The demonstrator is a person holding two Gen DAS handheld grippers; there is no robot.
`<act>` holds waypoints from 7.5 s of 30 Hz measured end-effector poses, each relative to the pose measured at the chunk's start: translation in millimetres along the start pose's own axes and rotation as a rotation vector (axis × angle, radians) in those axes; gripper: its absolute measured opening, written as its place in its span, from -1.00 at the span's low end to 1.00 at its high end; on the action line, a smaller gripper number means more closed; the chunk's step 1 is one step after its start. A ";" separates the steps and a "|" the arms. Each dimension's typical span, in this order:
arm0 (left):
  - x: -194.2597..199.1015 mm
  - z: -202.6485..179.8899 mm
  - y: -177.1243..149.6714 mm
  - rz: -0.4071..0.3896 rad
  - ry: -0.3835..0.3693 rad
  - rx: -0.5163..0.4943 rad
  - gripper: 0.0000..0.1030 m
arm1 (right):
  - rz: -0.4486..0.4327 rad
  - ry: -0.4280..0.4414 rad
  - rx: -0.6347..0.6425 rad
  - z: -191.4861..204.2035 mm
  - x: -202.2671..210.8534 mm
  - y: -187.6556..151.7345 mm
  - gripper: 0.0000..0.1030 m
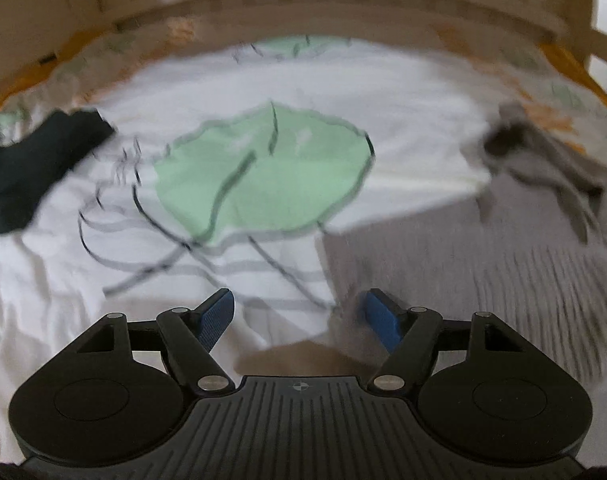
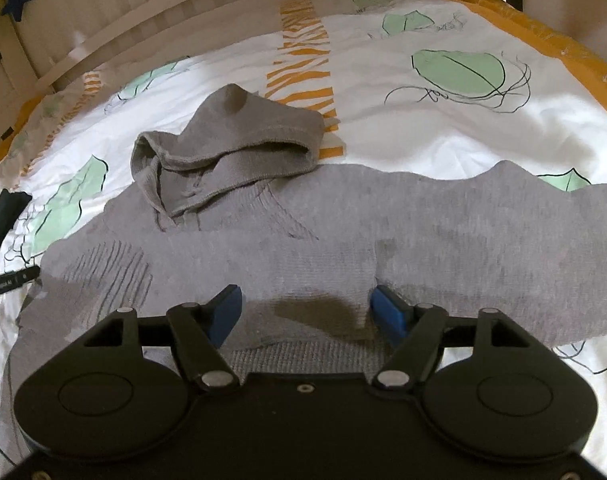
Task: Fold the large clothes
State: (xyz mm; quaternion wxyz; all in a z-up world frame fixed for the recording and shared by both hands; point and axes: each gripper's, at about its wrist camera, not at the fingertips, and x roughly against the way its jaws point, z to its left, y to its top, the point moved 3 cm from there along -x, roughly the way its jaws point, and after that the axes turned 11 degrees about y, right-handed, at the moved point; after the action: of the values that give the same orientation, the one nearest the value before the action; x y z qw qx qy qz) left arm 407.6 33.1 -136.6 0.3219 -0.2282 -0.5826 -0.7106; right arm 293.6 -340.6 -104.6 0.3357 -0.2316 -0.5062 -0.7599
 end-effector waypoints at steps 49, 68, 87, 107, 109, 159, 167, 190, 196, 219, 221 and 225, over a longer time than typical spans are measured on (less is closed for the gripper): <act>31.0 -67.5 -18.9 0.056 -0.219 -0.096 0.79 | -0.338 -0.467 -0.570 -322.0 155.6 6.7 -0.09; 64.7 -48.8 5.8 0.046 -0.279 -0.045 0.73 | -0.366 -0.194 -0.079 -82.7 159.0 98.5 -0.76; 70.6 3.5 27.6 0.012 -0.257 0.114 0.73 | -0.050 0.139 0.295 176.0 -38.4 28.5 -0.75; 63.6 0.6 21.0 0.046 -0.263 0.096 0.73 | -0.023 0.209 0.158 130.9 -33.1 -35.7 0.37; 63.9 1.5 21.6 0.044 -0.262 0.099 0.73 | -0.029 0.211 0.092 121.6 -41.0 -28.0 0.37; 124.6 -35.0 39.1 -0.257 -0.514 0.164 -0.89 | -0.276 -0.124 -0.253 -98.2 79.8 25.3 0.48; 79.5 -3.1 25.5 -0.072 -0.404 0.250 -0.89 | -0.186 -0.132 -0.160 -81.1 51.5 22.0 0.48; 42.4 -6.1 9.0 -0.002 -0.112 0.025 -0.52 | -0.021 -0.331 0.204 -36.8 12.1 0.7 0.47; 28.9 -24.9 -1.0 0.022 -0.146 -0.030 -0.11 | -0.032 -0.241 0.308 -15.4 4.0 -0.7 0.49; 12.5 -92.9 89.5 -0.163 -0.234 -0.161 0.18 | -0.134 -0.037 0.352 2.6 -35.6 64.3 0.36; -2.4 -106.6 97.2 -0.178 -0.236 -0.197 0.18 | -0.120 -0.043 0.379 -0.3 -51.9 69.7 0.35; -21.9 -131.7 107.8 -0.214 -0.232 -0.270 0.18 | -0.110 -0.057 0.428 -4.5 -74.1 77.9 0.35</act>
State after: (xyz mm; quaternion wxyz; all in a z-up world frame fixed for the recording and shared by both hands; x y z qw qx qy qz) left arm 507.3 -103.4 -107.1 0.1418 -0.2867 -0.5361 -0.7812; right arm 401.1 -344.7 -109.7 0.3209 -0.1485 -0.6771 -0.6454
